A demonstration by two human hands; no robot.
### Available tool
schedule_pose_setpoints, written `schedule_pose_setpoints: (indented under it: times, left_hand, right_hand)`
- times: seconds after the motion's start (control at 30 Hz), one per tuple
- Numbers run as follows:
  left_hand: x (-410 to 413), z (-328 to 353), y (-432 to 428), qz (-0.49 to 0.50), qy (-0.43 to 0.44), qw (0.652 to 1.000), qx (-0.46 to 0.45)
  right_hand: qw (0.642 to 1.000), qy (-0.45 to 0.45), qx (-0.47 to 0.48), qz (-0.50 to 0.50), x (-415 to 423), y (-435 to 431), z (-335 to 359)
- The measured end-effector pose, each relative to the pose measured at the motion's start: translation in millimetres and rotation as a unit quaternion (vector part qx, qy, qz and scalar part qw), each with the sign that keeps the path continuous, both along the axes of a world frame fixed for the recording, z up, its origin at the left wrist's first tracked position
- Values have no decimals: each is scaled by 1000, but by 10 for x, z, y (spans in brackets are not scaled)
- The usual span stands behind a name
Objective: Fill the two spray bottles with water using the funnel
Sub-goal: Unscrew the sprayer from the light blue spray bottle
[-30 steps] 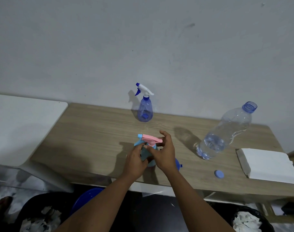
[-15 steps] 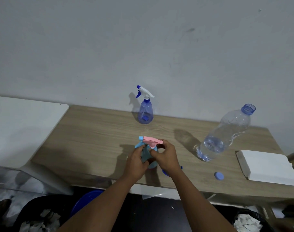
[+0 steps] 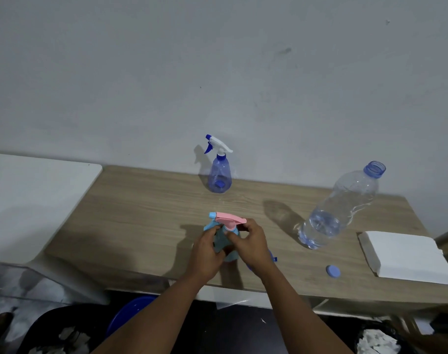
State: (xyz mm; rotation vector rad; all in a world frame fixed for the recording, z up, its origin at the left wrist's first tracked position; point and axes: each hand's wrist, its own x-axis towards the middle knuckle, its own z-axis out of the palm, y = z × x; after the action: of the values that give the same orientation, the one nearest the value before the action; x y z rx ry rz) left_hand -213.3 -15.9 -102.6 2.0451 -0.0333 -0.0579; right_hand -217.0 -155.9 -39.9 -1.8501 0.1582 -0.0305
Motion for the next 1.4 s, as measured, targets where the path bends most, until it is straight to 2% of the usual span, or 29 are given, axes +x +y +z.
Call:
schedule_pose_setpoints:
  times: [0.07,0.23,0.37,0.5,0.7,0.77,0.93,1.1,1.3,1.4]
  left_hand:
    - [-4,-11,12,3,-1,1000,1]
    - [-6,19,-9,2,-8,1000,-6]
    - [-4,-12,11,5,3,1000,-1]
    - [-2,-4,-7,4,-7,1000,4]
    - [-8,9,-9,1,3,1000,-3]
    - [-7,13,-15,6,6,1000,8]
    - [12,-18,10,2,16,1000,10]
    - [5,-17,10,3,16,1000,15]
    - [-43,23,4,7,-3,999,-49]
    - [-34,5,13,9,-15,999,-45]
  right_hand:
    - [1000,-1,1,19,-28,-30,-7]
    - [1000,2,18,-26,-4,76,68]
    - [1000,4,19,9,-47,7,46]
    - [999,-3,30,-26,-42,58,93]
    - [999,-2,39,-24,-65,61,61]
    - [998,-10,28,-52,-59,80,68]
    - [999,-32,18,-19,-77,43,44]
    - [999,-27,-13,-30,-15,39,18]
    - [993,-90,49,-57,60,-13,239]
    - [988,-123,44,-83,204,-117,467]
